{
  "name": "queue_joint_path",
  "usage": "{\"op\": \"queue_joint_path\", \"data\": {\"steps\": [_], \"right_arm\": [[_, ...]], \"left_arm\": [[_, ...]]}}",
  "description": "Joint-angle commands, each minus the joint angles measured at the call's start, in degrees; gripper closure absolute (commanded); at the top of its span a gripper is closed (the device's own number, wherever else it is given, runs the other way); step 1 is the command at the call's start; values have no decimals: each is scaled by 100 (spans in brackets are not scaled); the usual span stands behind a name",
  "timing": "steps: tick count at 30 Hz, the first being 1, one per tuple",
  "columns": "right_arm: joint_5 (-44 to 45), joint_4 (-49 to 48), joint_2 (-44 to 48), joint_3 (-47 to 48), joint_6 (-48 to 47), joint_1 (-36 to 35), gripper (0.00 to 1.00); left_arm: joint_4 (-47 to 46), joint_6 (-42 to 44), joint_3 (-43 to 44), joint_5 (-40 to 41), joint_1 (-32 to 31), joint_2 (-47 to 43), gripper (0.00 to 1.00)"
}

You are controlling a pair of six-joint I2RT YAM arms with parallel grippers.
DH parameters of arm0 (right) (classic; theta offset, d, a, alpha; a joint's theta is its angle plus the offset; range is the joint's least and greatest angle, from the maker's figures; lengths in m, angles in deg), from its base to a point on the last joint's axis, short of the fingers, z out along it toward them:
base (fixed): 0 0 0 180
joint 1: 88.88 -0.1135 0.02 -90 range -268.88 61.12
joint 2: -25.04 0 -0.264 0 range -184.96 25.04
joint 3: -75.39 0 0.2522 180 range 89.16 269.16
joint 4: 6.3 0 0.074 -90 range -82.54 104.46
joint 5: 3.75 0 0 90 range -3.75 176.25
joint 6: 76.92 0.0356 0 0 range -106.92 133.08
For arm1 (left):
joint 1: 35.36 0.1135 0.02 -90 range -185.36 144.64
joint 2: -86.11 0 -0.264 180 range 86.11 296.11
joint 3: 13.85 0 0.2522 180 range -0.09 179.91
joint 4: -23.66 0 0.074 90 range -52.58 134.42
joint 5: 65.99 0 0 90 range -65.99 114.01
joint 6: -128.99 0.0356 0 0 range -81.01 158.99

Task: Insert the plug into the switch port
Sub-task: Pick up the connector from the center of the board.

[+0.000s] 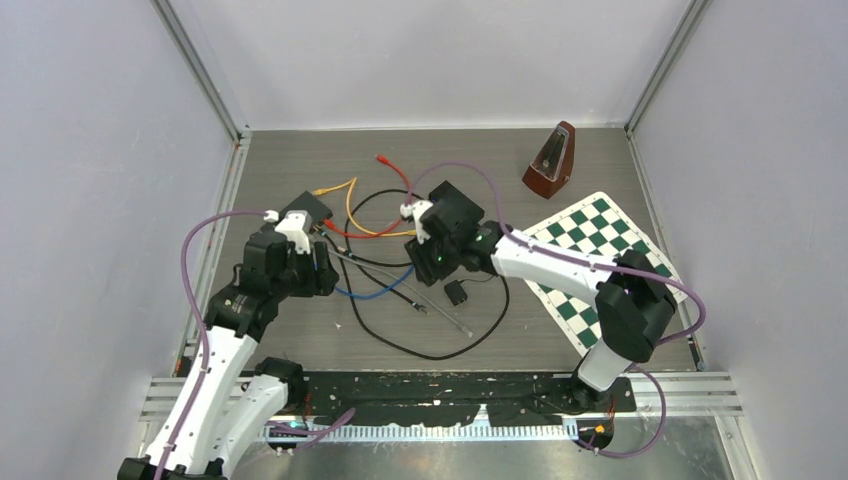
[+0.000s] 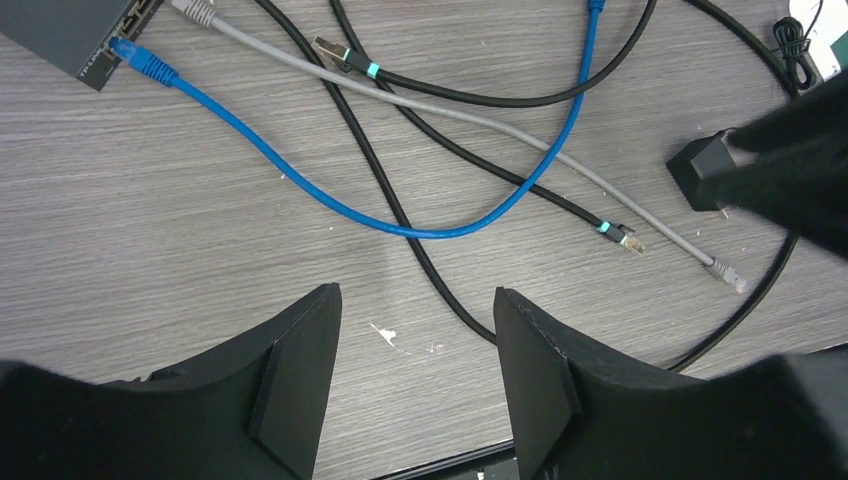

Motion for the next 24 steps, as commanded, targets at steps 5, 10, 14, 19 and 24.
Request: {"op": "queue_joint_path", "data": {"steps": [5, 10, 14, 19, 24], "right_arm": [[842, -755, 546, -933, 1134, -919, 54], [2058, -365, 666, -610, 1640, -888, 48], [2391, -609, 832, -595, 1831, -671, 46], [2536, -589, 623, -434, 2427, -251, 45], [1167, -1265, 23, 50, 279, -186, 43]], "left_arm": [[-303, 28, -111, -192, 9, -281, 39], [-295, 37, -93, -228, 9, -285, 39], [-316, 36, -99, -269, 9, -307, 39], [-340, 20, -88, -208, 7, -355, 39], [-247, -162, -35, 255, 9, -534, 39]]}}
